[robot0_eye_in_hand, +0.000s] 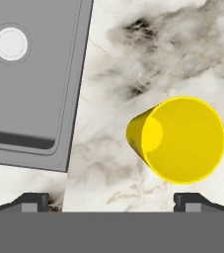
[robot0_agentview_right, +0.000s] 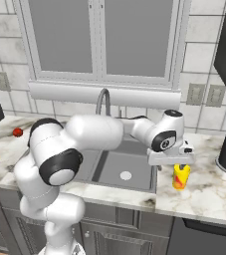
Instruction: Remove the banana and apple from the sink. Then move the bowl and cup from the counter to the sink for washing.
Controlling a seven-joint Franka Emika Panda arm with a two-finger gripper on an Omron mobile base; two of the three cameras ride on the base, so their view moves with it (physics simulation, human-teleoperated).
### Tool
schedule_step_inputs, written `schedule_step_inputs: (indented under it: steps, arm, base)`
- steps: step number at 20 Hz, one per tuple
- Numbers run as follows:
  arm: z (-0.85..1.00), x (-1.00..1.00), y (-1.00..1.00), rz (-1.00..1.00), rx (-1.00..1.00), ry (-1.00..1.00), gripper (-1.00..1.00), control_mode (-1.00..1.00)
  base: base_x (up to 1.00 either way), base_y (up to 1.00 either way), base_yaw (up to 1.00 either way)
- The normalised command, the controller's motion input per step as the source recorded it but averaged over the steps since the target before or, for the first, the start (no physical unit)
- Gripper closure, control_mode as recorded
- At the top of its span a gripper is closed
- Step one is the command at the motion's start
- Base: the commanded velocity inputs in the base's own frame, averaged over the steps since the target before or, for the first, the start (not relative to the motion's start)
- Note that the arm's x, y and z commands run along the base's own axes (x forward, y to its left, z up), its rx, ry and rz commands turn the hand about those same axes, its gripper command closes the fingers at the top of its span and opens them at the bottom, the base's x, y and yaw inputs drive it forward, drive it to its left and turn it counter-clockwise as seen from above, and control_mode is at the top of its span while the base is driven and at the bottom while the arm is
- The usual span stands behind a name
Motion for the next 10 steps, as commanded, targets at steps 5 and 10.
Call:
schedule_step_inputs:
  steps: [5, 10]
  arm:
    - [-0.03, 0.07, -0.01, 0.00, 0.00, 0.00, -1.00, -1.00]
    - [-0.04, 0.06, -0.02, 0.00, 0.00, 0.00, -1.00, -1.00]
  base:
    - [0.00, 0.00, 0.00]
    - [0.00, 0.00, 0.00]
